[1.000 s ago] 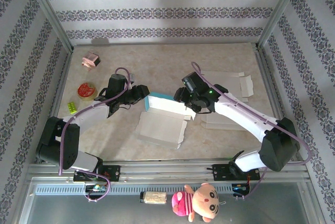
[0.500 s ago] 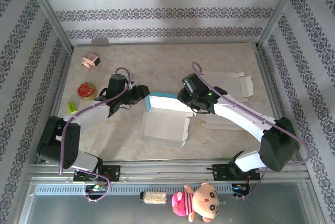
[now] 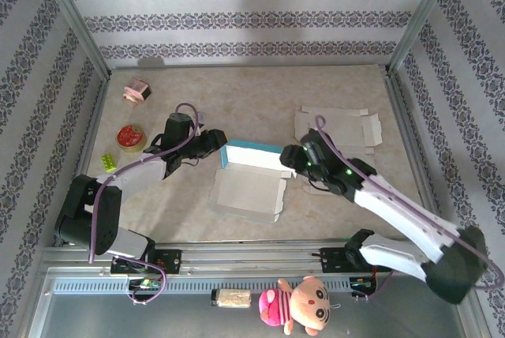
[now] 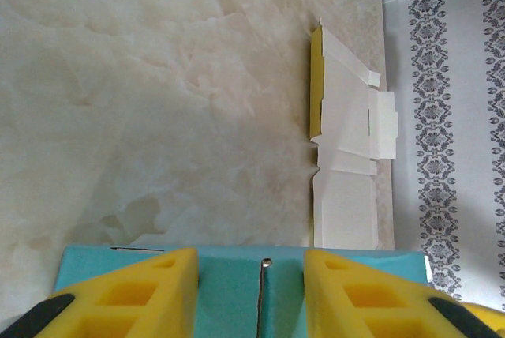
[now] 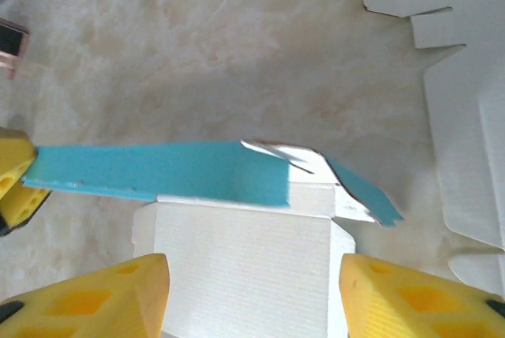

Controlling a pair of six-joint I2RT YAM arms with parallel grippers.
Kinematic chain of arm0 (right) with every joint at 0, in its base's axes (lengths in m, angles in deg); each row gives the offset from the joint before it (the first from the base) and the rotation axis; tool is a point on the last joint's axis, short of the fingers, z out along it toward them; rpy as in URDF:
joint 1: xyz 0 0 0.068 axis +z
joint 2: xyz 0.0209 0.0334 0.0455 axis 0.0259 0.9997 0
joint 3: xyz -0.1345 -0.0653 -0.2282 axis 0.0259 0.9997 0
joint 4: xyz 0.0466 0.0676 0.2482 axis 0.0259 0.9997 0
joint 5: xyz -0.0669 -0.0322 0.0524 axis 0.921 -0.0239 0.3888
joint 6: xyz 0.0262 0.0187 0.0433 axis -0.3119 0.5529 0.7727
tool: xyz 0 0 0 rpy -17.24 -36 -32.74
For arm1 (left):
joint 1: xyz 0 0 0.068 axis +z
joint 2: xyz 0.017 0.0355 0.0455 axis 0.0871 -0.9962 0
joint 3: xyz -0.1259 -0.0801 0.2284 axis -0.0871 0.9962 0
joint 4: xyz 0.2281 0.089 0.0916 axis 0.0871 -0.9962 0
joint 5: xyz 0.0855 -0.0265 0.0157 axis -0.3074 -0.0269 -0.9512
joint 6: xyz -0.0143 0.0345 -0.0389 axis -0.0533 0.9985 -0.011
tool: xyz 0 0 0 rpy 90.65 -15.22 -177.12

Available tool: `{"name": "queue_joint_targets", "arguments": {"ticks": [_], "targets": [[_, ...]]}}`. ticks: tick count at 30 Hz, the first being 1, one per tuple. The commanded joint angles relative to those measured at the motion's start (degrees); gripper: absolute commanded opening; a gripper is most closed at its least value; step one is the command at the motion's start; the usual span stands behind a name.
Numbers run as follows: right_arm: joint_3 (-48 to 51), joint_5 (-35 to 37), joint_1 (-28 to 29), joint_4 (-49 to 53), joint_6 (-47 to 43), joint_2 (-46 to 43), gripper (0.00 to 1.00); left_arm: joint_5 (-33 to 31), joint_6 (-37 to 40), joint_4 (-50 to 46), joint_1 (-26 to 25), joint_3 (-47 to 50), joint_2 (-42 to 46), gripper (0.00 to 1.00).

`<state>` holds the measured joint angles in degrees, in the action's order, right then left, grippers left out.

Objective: Fold the paper box

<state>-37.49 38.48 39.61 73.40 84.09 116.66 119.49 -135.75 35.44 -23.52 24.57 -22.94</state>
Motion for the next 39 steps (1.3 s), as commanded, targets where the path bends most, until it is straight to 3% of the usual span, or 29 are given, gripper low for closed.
{"name": "queue_joint_targets", "arguments": {"ticks": [1, 4, 8, 16, 21, 30, 36, 39], "targets": [[6.8, -1.9, 0.6, 0.8, -0.1, -5.8, 0.56, -0.3, 2.3, -3.7, -0.9, -0.2, -0.8, 0.38], [11.0, -5.2, 1.2, -3.8, 2.6, -7.5, 0.52, -0.7, 3.1, -5.3, -1.0, -0.6, -0.1, 0.38], [12.9, -7.9, 2.8, -13.4, 5.3, -0.8, 0.48, -1.4, 4.3, -6.8, -1.0, -1.7, 0.1, 0.38], [12.2, 5.5, 4.7, -22.6, 2.7, 14.7, 0.47, -0.9, 4.7, -7.4, -1.2, -2.9, -1.0, 0.38], [14.5, 11.6, 4.7, -29.2, 1.8, 18.6, 0.53, -0.8, 5.1, -7.3, -1.2, -2.7, -1.4, 0.38], [15.6, 13.9, 4.4, -38.1, 3.3, 26.7, 0.64, -0.3, 5.3, -6.1, -1.2, -2.8, -2.9, 0.38], [16.3, 13.8, 4.4, -38.2, 4.4, 28.3, 0.70, -0.7, 5.4, -6.2, -1.2, -3.2, -2.9, 0.38], [17.5, 12.5, 4.0, -40.8, 4.4, 28.4, 0.68, -0.6, 5.1, -5.8, -1.2, -3.0, -3.1, 0.38]]}}
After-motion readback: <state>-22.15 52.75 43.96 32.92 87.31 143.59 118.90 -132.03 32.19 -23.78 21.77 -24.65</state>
